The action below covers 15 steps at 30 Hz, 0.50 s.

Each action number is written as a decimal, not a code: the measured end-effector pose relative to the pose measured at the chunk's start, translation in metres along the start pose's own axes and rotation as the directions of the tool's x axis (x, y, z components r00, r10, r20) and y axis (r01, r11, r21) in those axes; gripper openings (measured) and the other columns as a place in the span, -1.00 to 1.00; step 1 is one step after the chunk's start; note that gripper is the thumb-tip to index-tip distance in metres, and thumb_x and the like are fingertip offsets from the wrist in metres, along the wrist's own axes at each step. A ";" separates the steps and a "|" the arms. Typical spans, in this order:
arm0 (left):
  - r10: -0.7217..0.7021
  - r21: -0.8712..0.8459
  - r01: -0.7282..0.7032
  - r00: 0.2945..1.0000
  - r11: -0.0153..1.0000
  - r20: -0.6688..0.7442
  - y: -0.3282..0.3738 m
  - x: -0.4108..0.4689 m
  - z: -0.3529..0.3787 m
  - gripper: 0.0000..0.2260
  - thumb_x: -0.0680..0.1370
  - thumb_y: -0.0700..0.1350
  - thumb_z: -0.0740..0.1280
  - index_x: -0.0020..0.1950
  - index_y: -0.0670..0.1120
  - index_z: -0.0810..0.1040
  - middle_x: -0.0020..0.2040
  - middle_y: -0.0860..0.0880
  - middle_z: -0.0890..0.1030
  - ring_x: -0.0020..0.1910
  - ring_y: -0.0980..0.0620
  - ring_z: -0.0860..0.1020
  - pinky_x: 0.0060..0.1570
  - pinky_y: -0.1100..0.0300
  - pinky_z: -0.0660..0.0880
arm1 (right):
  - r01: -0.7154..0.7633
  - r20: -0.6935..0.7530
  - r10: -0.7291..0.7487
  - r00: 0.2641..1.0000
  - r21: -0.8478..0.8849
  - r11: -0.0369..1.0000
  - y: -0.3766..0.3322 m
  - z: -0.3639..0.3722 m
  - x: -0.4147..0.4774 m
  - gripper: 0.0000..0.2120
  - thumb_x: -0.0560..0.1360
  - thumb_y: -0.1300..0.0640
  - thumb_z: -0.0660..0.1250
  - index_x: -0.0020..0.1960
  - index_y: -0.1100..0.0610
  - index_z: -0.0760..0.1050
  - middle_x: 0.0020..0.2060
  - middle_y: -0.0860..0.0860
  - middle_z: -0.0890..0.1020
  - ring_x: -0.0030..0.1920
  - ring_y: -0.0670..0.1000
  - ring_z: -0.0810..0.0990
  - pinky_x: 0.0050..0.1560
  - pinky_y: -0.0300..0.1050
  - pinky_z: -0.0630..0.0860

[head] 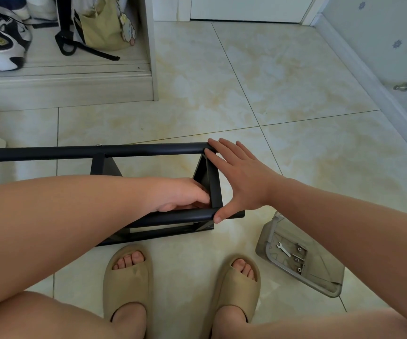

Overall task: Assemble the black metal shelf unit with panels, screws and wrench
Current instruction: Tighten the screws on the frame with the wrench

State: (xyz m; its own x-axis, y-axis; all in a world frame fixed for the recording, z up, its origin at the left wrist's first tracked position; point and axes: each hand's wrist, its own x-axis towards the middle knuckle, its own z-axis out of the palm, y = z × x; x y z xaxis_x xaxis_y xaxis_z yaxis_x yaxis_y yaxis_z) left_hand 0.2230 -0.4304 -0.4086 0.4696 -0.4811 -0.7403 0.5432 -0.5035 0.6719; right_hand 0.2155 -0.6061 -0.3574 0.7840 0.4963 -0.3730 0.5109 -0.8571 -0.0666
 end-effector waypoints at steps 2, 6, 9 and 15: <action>-0.008 -0.010 0.008 1.000 1.000 0.014 0.000 0.001 0.000 -0.84 0.55 -0.24 0.36 0.11 -0.19 0.62 -0.26 -0.04 0.69 -0.28 0.02 0.65 -0.18 0.20 0.59 | -0.004 -0.003 0.004 1.000 -0.003 1.000 0.000 0.001 0.000 0.42 0.14 -0.64 0.34 0.66 0.11 -0.20 0.63 0.04 -0.25 0.62 0.08 -0.26 0.56 0.04 -0.35; -0.041 0.002 0.041 0.999 0.999 0.013 0.000 0.002 -0.001 -0.90 0.56 -0.26 0.33 0.02 -0.14 0.61 -0.32 0.00 0.67 -0.32 0.07 0.64 -0.20 0.23 0.56 | -0.007 0.000 0.007 1.000 -0.005 1.000 0.000 0.002 0.000 0.42 0.13 -0.65 0.31 0.66 0.11 -0.19 0.63 0.04 -0.25 0.62 0.08 -0.26 0.54 0.02 -0.37; -0.060 -0.031 0.061 0.998 0.998 0.013 0.000 0.005 -0.003 -0.86 0.55 -0.30 0.32 0.06 -0.15 0.62 -0.25 -0.05 0.69 -0.24 0.01 0.66 -0.12 0.19 0.58 | -0.008 -0.001 0.008 1.000 -0.003 1.000 0.000 0.001 0.000 0.41 0.12 -0.65 0.28 0.66 0.12 -0.18 0.63 0.05 -0.24 0.62 0.09 -0.25 0.53 0.02 -0.36; -0.051 -0.091 0.052 0.999 0.994 0.015 -0.004 0.008 -0.005 -0.79 0.54 -0.38 0.28 0.09 -0.20 0.61 -0.01 -0.18 0.67 0.03 -0.14 0.64 0.31 -0.05 0.50 | -0.007 -0.004 0.007 1.000 0.004 1.000 0.000 0.002 0.000 0.41 0.11 -0.66 0.27 0.66 0.12 -0.18 0.63 0.05 -0.24 0.62 0.09 -0.25 0.53 0.02 -0.36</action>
State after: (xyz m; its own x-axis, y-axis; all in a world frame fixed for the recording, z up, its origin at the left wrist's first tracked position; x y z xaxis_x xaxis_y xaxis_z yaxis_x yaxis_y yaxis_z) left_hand 0.2280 -0.4289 -0.4168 0.4305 -0.4658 -0.7731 0.6282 -0.4605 0.6272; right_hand 0.2151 -0.6060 -0.3592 0.7889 0.4911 -0.3695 0.5041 -0.8609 -0.0680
